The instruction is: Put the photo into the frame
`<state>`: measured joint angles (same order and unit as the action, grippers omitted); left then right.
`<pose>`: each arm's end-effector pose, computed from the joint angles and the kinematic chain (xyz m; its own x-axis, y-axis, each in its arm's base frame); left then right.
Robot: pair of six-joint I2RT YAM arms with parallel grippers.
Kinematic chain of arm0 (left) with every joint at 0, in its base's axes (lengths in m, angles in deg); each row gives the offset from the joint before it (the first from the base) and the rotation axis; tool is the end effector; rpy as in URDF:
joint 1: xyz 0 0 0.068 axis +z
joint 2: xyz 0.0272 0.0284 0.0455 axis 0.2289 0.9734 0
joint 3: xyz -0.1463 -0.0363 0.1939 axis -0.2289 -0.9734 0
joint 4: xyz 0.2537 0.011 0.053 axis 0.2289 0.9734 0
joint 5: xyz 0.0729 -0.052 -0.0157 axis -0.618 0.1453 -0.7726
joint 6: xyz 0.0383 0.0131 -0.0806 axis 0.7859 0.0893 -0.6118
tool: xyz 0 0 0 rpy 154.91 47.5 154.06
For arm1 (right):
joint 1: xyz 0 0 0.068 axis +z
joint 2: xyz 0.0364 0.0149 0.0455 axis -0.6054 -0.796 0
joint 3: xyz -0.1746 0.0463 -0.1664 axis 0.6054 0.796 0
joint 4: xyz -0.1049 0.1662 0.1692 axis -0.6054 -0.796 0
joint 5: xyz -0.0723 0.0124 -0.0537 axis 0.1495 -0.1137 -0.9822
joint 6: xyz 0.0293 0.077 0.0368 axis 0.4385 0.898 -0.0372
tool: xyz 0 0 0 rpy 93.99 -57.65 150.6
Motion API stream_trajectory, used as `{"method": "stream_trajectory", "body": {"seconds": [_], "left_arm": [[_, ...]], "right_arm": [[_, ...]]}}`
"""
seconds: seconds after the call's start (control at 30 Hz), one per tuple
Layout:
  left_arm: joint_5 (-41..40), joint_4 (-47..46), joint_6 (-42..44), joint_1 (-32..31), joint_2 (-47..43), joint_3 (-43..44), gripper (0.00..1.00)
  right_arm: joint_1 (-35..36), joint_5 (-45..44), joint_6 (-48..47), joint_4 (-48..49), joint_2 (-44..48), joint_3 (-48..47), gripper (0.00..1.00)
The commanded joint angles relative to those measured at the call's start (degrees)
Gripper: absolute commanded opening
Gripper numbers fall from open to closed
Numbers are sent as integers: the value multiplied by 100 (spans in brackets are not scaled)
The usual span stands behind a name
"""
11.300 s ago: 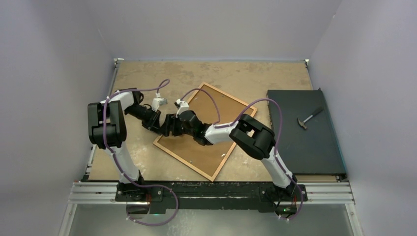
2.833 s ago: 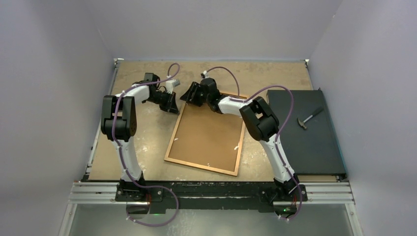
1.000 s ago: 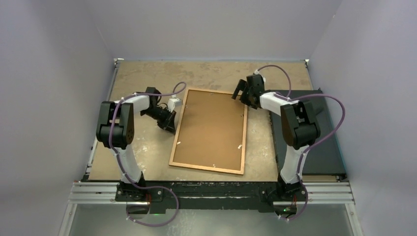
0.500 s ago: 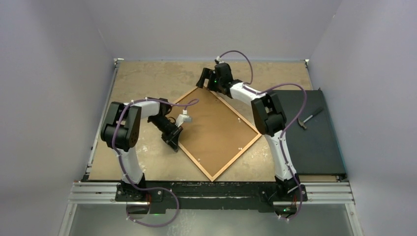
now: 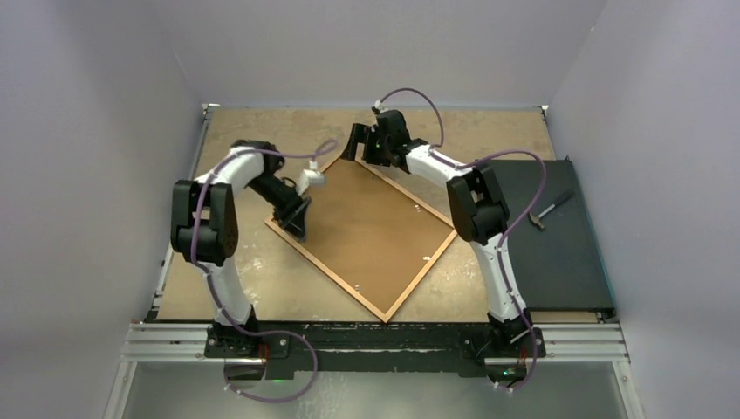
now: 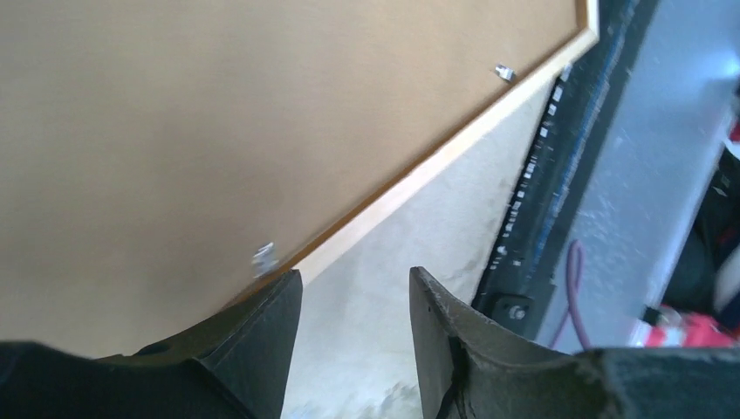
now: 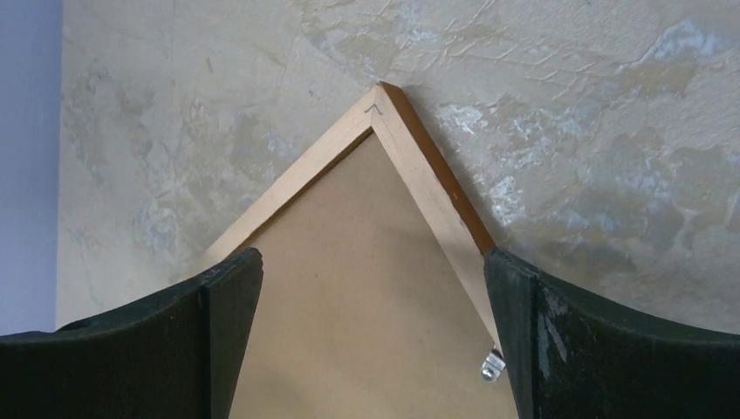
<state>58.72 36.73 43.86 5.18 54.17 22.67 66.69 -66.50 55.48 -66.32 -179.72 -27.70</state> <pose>0.2839 -0.0960 0.1267 -0.6538 0.6779 -0.3361 0.6882 0.3481 -0.6365 0.4826 0.2916 0.1471 -0.6916 0.2345 -0.6832 -0.3097 0.7582 0.5738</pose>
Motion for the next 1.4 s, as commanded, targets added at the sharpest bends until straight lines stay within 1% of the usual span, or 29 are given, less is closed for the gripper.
{"method": "stream_trajectory", "body": {"seconds": [0.0, 0.03, 0.1, 0.2, 0.23, 0.27, 0.37, 0.47, 0.57, 0.6, 0.7, 0.83, 0.97, 1.07, 1.17, 1.3, 1.37], "left_arm": [[-7, 614, 600, 875, -311, 998, 47], [-32, 412, 335, 1103, -243, 1231, 47], [-265, -462, -609, 1333, -8, 1543, 42], [-362, -1754, -1866, 1678, 267, 1637, 36], [-391, -2051, -2108, 1733, 354, 1620, 34], [-406, -2267, -2241, 1753, 445, 1606, 33], [-419, -2643, -2520, 1750, 805, 1580, 28], [-541, -2970, -2715, 1755, 1097, 1499, 21], [-500, -3021, -2630, 1748, 1231, 1369, 14], [-453, -2947, -2563, 1748, 1248, 1329, 13], [-386, -2848, -2324, 1733, 1135, 1025, 10], [-314, -2571, -1905, 1728, 858, 571, 8], [-371, -2457, -1582, 1724, 500, 101, 7], [-395, -2308, -1346, 1722, 377, -166, 6], [-379, -2223, -1203, 1720, 269, -434, 6], [-313, -2047, -959, 1678, 68, -791, 5], [-239, -1937, -830, 1662, -86, -1007, 5]], "right_arm": [[168, -5, -116, -481, 638, 98, 99], [175, -95, -83, -436, 708, 175, 99], [164, -328, -25, -507, 890, 301, 99], [160, -743, 44, -694, 1371, 720, 99], [160, -871, 81, -687, 1638, 1108, 99], [147, -982, 153, -694, 1931, 1338, 99], [124, -1195, 441, -775, 2895, 2608, 99], [121, -1258, 770, -775, 3988, 3885, 99], [100, -1221, 989, -1093, 4967, 4958, 99], [99, -1060, 1043, -1185, 5391, 5302, 99], [88, -849, 1191, -1537, 6209, 6104, 99], [80, -746, 1446, -2026, 7099, 6738, 99], [90, -920, 1764, -2347, 7745, 7167, 99], [89, -836, 1849, -2234, 7943, 7490, 99], [89, -736, 1901, -1862, 7774, 7709, 99], [89, -734, 1835, -1746, 7309, 7611, 99], [89, -858, 1731, -1732, 7174, 7357, 99]]}}
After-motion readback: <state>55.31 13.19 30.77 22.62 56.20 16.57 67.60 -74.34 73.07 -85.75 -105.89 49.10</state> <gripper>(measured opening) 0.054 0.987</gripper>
